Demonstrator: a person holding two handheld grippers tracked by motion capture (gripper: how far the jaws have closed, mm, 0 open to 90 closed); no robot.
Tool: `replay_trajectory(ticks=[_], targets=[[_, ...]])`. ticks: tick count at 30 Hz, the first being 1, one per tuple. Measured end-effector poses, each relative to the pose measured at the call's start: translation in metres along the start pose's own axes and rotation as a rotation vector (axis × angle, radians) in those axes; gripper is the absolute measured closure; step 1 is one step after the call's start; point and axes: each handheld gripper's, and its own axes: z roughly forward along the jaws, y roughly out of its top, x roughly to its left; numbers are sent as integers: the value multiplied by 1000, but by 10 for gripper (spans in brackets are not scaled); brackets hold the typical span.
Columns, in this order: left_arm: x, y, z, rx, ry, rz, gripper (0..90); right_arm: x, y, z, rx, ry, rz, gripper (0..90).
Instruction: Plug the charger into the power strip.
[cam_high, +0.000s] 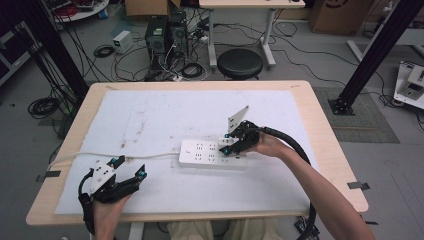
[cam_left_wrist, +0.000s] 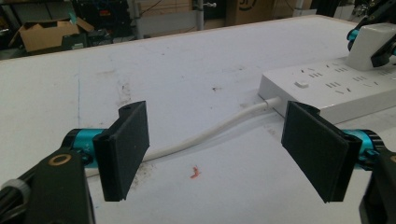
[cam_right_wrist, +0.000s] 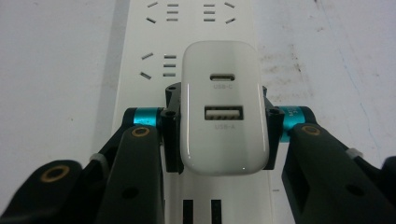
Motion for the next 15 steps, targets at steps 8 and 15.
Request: replay_trajectory(ticks=[8, 15], targets=[[0, 0, -1, 2, -3, 6, 233, 1, -1, 0, -7, -11, 6, 640], [4, 3, -4, -5, 5, 4, 233, 1, 1, 0, 5, -9, -1, 636]])
